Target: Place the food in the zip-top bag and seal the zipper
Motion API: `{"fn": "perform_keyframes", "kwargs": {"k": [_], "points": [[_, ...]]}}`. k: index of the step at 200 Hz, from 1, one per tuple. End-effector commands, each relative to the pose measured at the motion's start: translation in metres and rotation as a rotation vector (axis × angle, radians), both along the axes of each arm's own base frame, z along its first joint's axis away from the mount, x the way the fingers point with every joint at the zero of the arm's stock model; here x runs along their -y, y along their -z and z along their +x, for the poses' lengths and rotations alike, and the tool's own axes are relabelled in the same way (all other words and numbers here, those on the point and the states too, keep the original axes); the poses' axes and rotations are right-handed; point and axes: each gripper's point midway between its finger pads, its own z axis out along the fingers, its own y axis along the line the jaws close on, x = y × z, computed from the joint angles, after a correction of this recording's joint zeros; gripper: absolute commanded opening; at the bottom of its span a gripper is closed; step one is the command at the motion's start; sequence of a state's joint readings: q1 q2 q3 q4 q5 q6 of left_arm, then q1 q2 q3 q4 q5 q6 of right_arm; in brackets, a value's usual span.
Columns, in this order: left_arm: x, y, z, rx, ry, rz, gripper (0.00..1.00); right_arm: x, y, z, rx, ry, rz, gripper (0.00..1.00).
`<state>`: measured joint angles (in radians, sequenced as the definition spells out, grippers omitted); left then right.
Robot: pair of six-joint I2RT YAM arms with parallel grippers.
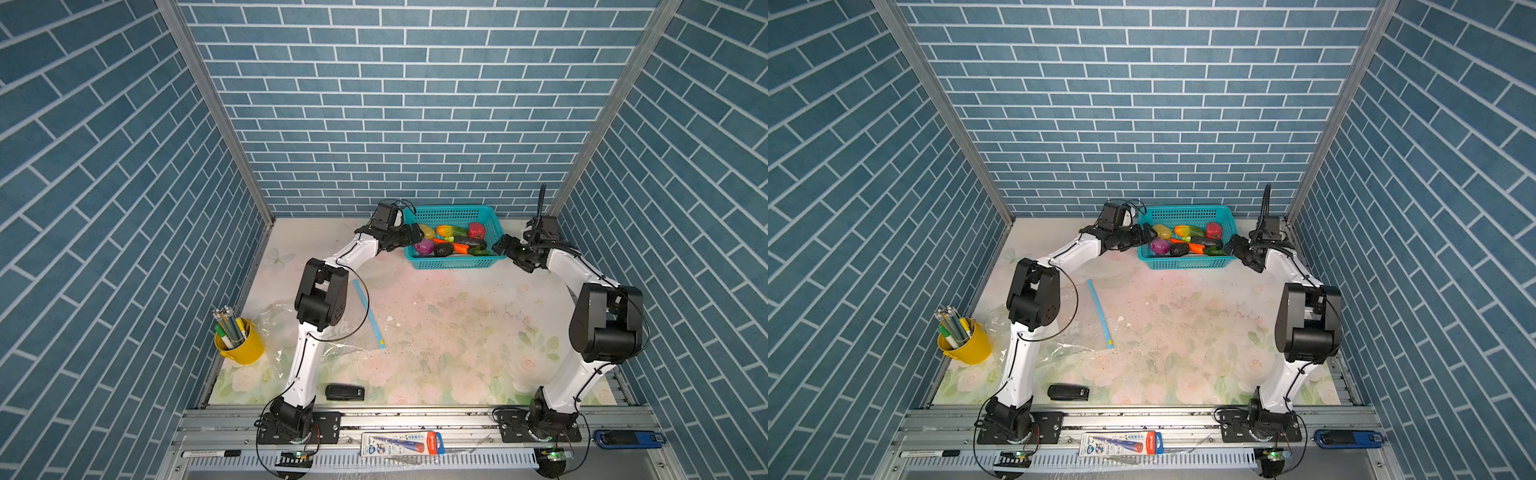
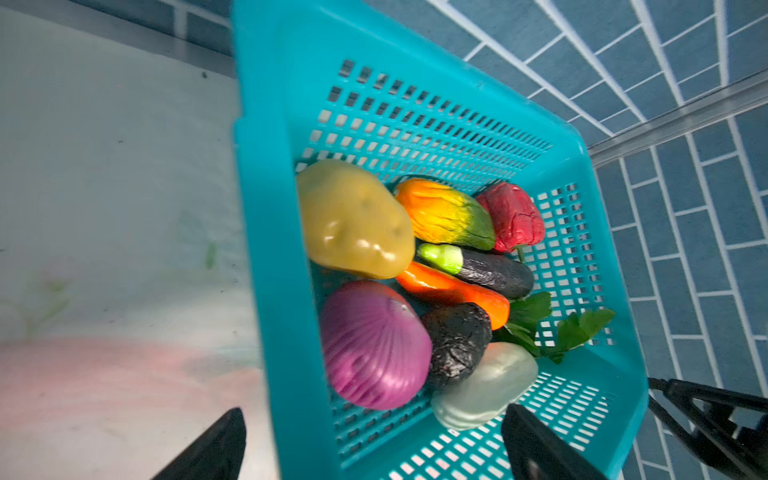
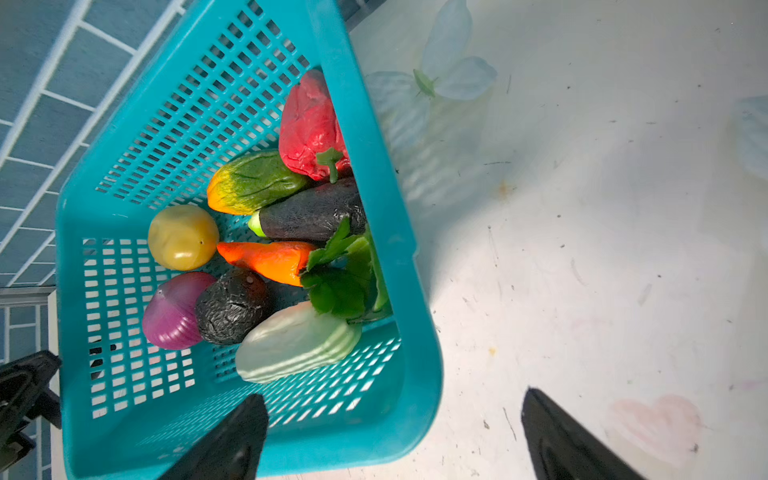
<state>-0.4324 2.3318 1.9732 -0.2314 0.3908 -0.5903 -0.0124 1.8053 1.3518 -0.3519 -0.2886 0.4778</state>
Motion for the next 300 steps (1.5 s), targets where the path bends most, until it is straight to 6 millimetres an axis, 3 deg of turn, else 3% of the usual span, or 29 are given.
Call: {"fn": "perform_keyframes", "kwargs": {"k": [1,45,63,93,124,156,212,231,274,300], "points": [[0.025,-0.017,-0.005,0.030,0.061,-0.027,0.98,0.000,-0.024,0.007,0.030,-0.022,-0.010,0.97],[0.043,-0.019,-0.005,0.030,0.091,-0.026,0.98,0.004,-0.025,0.009,0.022,-0.022,-0.031,0.96],[0.042,-0.017,-0.006,0.025,0.090,-0.016,0.97,0.008,-0.025,0.006,0.006,-0.015,-0.052,0.96],[0.004,-0.031,-0.006,0.059,0.032,0.051,0.98,0.016,-0.042,-0.007,-0.007,-0.021,-0.096,0.97],[-0.038,-0.057,-0.019,0.099,-0.027,0.131,0.97,0.004,-0.074,-0.028,0.076,-0.059,-0.048,0.95],[-0.066,-0.055,-0.060,0.049,-0.061,0.196,0.97,-0.038,-0.076,-0.064,0.091,-0.172,0.046,0.89],[-0.114,-0.044,-0.145,-0.024,-0.111,0.246,0.94,-0.143,-0.045,-0.149,0.143,-0.472,0.038,0.80],[-0.134,-0.034,-0.172,-0.057,-0.164,0.256,0.94,-0.166,-0.033,-0.161,0.156,-0.457,0.039,0.74],[-0.158,-0.007,-0.219,-0.162,-0.168,0.236,0.93,-0.262,-0.011,-0.184,0.226,-0.627,0.132,0.67],[-0.174,0.002,-0.233,-0.184,-0.207,0.204,0.86,-0.315,0.002,-0.200,0.233,-0.777,0.144,0.66]]}}
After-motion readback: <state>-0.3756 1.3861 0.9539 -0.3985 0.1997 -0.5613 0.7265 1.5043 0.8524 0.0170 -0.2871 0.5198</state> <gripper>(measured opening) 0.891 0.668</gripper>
